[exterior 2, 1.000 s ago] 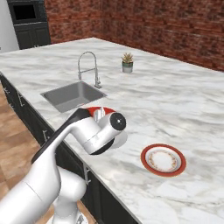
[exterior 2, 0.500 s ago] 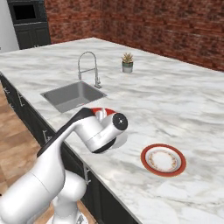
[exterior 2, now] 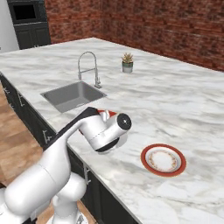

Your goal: Move the bowls from the cabinet to the plates on the dining table.

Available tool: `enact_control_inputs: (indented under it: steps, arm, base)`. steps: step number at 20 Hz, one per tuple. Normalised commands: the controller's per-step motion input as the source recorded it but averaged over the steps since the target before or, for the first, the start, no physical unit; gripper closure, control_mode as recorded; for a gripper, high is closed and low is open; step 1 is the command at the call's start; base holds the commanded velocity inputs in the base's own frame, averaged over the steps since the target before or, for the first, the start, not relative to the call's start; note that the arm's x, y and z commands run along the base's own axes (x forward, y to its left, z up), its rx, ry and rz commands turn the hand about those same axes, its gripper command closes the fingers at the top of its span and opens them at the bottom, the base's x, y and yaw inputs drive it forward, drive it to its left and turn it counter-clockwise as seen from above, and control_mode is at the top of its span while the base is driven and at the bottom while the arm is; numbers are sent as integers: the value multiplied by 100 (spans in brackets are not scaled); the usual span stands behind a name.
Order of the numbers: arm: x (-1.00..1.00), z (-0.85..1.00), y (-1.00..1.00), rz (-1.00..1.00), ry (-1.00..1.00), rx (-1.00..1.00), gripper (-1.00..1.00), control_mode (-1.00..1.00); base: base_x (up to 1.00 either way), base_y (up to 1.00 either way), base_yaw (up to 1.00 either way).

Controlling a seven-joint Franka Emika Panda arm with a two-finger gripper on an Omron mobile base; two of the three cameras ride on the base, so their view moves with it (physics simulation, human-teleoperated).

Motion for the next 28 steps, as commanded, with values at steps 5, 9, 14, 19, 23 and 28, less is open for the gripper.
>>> enact_control_inputs:
  steps: [5,9,14,19,23,28]
  arm:
    - [7,-16,-6,1,2,0,100,-100]
    - [9,-18,-2,1,1,0,100,-100]
    - [13,-17,0,1,1,0,100,-100]
    - [16,-13,-2,0,0,0,100,-100]
    - [16,-9,-6,1,1,0,100,-100]
    - [15,-7,-6,1,1,-1,100,-100]
  base:
    - [0,0,0]
    - [0,0,0]
    - [0,0,0]
    - [0,0,0]
    - [0,0,0]
    - [0,0,0]
